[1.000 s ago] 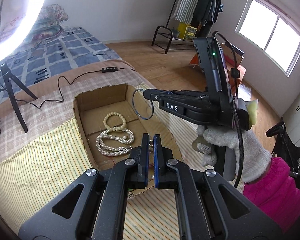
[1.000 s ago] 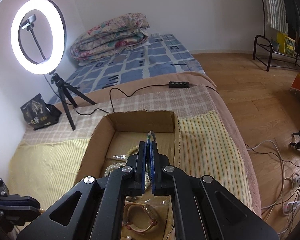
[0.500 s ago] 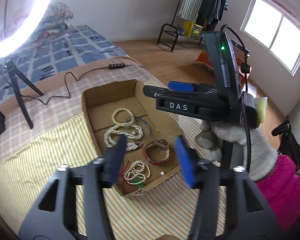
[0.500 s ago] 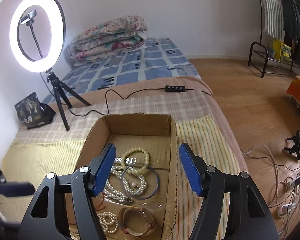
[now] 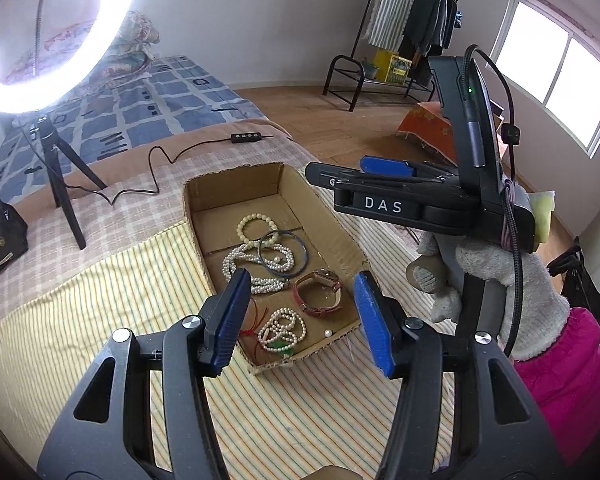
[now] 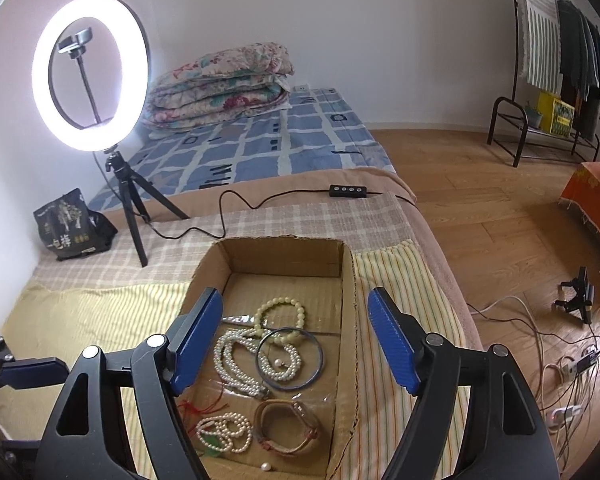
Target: Organize jewelry
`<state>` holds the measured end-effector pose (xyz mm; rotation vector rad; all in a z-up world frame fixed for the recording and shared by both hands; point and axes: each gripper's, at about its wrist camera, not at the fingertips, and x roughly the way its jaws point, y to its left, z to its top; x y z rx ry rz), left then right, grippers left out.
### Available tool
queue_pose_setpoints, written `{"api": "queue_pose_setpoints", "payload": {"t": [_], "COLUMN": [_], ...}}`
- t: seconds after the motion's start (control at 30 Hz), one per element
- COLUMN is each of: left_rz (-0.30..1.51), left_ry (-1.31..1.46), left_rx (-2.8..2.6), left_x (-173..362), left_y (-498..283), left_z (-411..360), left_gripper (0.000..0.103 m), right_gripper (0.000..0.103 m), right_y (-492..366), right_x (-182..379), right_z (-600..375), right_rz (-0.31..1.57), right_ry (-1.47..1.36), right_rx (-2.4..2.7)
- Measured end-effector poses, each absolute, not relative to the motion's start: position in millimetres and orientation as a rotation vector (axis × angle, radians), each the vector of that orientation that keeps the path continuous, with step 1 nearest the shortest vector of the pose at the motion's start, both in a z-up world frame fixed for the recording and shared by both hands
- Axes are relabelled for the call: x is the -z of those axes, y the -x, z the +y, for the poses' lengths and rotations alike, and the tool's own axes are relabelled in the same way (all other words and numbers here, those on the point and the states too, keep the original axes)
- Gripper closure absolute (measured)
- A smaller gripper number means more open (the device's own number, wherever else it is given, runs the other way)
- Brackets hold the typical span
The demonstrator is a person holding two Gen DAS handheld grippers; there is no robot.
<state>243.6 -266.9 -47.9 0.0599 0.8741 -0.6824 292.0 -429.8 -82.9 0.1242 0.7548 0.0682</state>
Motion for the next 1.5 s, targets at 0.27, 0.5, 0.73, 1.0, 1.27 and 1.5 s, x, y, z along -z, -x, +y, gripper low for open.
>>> {"api": "queue_pose_setpoints", "payload": {"t": [0.27,0.5,0.73,1.0,1.27,1.5], "left_rz": [0.834,0.782,0.735,0.697,0.673,0.649], "left_ry": [-0.052,-0.063,-0.08,-0.059,-0.062,-0.121], "left_rx": [0.672,0.658,0.644,0.632,0.558,0.472], "left_x": [26.5,3.7,-13.6,-24.1,-21.6,-23.0], "left_y": [-219.4,-191.7,-162.3,-134.9,-117.2,-103.3], "left_z": [-250.8,-233.3,-212.1,-182.8,-155.6,-139.4], "left_gripper": [0.048,0.042,0.041,0.033,0.02,0.019], "right_gripper": [0.026,0.023,0.023,0.023,0.02,0.019], "right_y": [-268.4,-237.4,-207.4,-170.9,-135.4,-105.9], "right_x": [58.3,32.8,21.1,17.4,7.5,-3.8], "right_z": [-415.7,-405.0,-391.2,-370.0,-349.1,-333.9], "right_rz": [0.737,0.698,0.676,0.658,0.613,0.569], "right_ry": [-0.081,-0.061,-0.052,-0.012,0.04,0.027], "right_rx": [-0.063,-0.055,-0.049,0.001,0.028,-0.007]}}
